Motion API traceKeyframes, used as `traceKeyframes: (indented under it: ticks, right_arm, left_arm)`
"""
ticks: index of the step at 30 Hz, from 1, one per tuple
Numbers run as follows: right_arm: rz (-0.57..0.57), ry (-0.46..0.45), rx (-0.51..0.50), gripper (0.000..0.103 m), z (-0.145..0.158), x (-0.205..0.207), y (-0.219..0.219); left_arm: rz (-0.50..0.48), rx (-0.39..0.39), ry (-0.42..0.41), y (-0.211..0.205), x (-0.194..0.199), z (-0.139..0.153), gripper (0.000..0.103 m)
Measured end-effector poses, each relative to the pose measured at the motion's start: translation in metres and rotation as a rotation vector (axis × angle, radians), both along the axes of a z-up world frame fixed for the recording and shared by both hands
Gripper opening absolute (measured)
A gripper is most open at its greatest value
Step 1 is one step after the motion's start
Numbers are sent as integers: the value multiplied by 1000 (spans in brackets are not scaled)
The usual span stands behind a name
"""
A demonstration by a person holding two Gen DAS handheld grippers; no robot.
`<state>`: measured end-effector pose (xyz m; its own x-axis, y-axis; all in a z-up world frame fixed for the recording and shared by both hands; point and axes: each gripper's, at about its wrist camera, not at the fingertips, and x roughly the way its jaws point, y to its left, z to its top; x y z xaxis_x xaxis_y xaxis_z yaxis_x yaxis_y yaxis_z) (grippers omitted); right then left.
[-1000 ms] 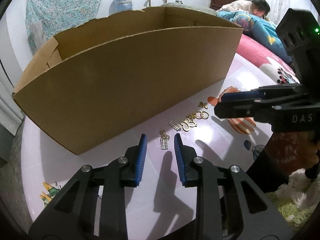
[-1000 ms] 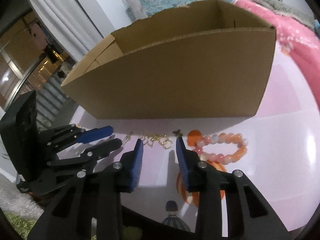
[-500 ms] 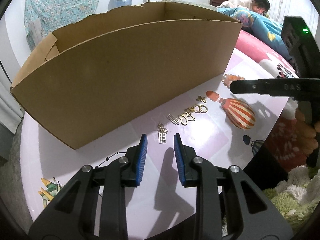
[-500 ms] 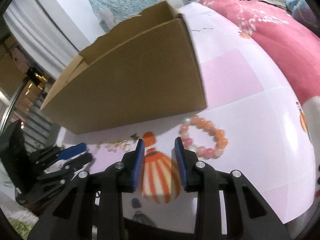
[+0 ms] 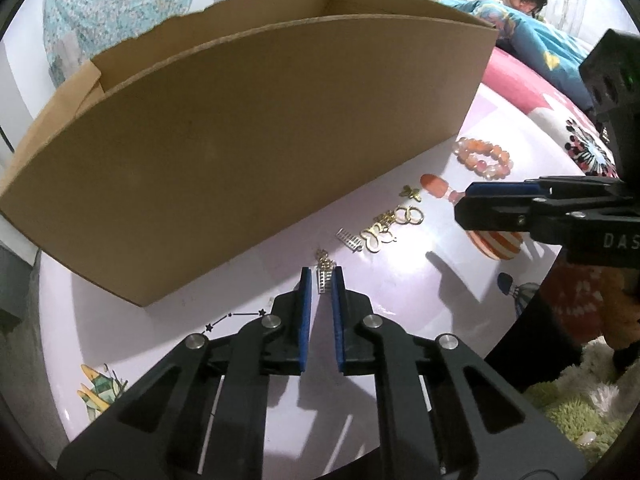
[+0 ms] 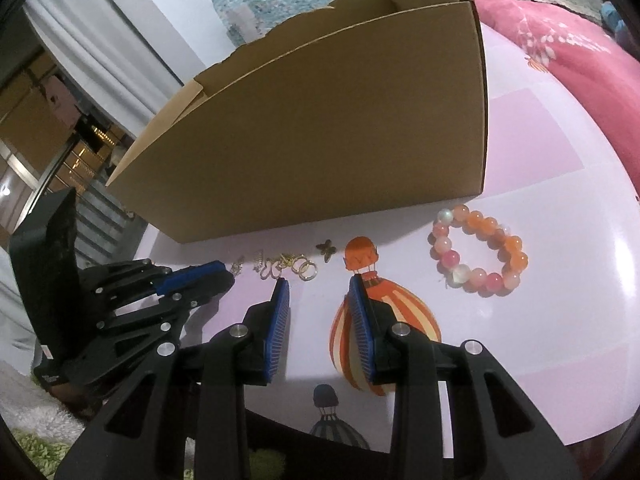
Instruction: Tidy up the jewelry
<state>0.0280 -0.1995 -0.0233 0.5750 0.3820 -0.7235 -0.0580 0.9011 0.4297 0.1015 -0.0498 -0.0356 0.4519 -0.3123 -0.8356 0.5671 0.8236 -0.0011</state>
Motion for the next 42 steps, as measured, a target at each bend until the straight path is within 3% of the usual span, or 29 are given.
traceKeyframes:
  ticks: [8, 15, 34, 42]
  right_arm:
    - [-4, 6, 6, 31, -4, 7, -3]
    - [-8, 3, 10, 31, -4, 3, -9]
    - [-11, -2, 1, 31, -2, 1, -13]
    - [37, -37, -29, 31, 10, 2, 3]
  left_arm:
    - [-12, 20, 22, -3, 4, 0, 9]
    - [-3, -7, 57, -2, 6, 2, 9]
    - [-43, 56, -38, -11, -7, 0, 5]
    - [28, 50, -47, 12, -7, 1, 5]
